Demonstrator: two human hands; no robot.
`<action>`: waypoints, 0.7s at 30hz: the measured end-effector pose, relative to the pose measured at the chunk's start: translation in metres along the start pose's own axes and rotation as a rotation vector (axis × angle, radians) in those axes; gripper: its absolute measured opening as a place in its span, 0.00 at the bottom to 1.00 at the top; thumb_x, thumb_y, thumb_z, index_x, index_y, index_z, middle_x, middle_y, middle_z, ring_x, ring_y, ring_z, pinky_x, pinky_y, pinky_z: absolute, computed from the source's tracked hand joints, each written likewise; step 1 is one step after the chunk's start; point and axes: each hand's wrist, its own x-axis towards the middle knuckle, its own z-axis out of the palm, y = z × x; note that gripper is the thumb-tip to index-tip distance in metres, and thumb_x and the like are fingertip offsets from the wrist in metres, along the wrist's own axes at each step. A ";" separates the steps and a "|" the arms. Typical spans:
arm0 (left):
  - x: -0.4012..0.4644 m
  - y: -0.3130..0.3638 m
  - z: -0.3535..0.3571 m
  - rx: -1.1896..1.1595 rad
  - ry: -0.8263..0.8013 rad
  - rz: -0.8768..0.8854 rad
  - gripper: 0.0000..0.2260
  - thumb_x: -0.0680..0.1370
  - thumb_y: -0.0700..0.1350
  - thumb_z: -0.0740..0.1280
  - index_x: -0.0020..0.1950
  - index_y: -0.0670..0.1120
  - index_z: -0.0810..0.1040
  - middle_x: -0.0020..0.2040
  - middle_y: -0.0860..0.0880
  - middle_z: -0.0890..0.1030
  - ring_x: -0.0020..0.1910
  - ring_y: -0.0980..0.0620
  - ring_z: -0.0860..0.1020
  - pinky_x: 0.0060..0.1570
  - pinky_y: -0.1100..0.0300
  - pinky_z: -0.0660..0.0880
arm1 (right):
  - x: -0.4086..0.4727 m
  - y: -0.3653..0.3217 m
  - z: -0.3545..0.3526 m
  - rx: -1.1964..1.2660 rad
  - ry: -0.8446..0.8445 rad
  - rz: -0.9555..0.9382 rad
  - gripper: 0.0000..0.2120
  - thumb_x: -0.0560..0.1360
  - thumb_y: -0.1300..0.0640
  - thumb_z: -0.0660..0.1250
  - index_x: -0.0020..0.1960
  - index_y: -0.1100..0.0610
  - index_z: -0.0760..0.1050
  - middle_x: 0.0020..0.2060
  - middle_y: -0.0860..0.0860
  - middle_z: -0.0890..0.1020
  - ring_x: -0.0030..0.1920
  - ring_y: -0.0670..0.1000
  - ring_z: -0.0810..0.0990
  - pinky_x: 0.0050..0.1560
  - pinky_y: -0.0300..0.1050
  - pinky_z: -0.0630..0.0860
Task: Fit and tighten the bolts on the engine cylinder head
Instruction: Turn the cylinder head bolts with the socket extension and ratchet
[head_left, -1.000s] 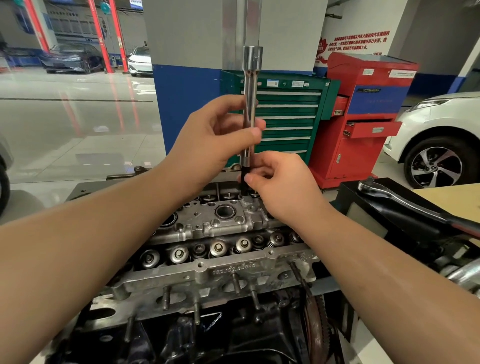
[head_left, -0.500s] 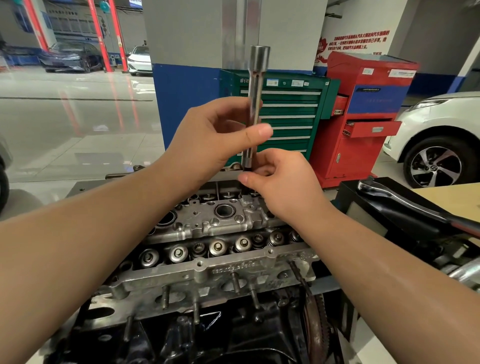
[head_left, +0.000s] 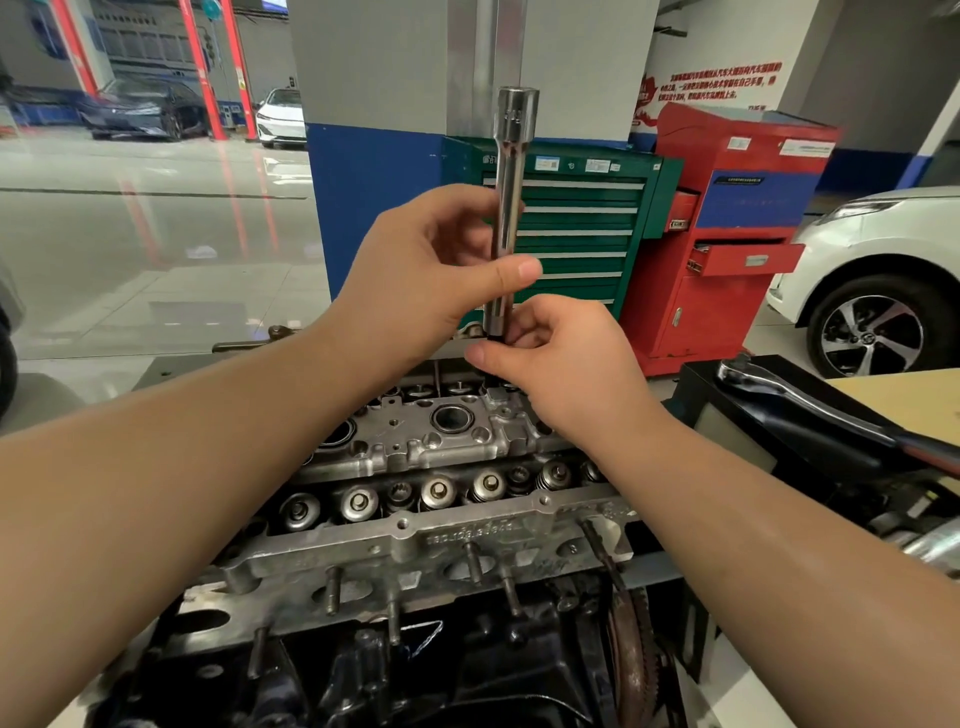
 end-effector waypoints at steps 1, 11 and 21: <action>0.001 -0.001 -0.001 -0.010 0.013 -0.012 0.18 0.75 0.41 0.79 0.62 0.50 0.81 0.45 0.56 0.87 0.48 0.53 0.86 0.53 0.57 0.83 | 0.000 0.000 0.001 0.018 -0.013 -0.007 0.09 0.70 0.46 0.80 0.41 0.46 0.80 0.35 0.43 0.84 0.37 0.41 0.81 0.41 0.41 0.76; 0.001 -0.003 0.002 0.073 -0.060 -0.040 0.15 0.75 0.47 0.78 0.61 0.51 0.84 0.50 0.48 0.84 0.51 0.47 0.84 0.57 0.50 0.82 | 0.001 -0.001 0.001 -0.060 0.020 -0.019 0.12 0.70 0.46 0.79 0.41 0.47 0.76 0.34 0.44 0.80 0.36 0.43 0.79 0.37 0.41 0.70; 0.000 -0.001 -0.003 -0.073 -0.100 -0.025 0.20 0.78 0.39 0.74 0.66 0.54 0.78 0.52 0.53 0.88 0.54 0.53 0.86 0.56 0.63 0.81 | 0.002 0.001 0.001 -0.021 -0.009 -0.013 0.10 0.72 0.50 0.78 0.39 0.48 0.77 0.30 0.48 0.80 0.29 0.40 0.75 0.35 0.40 0.69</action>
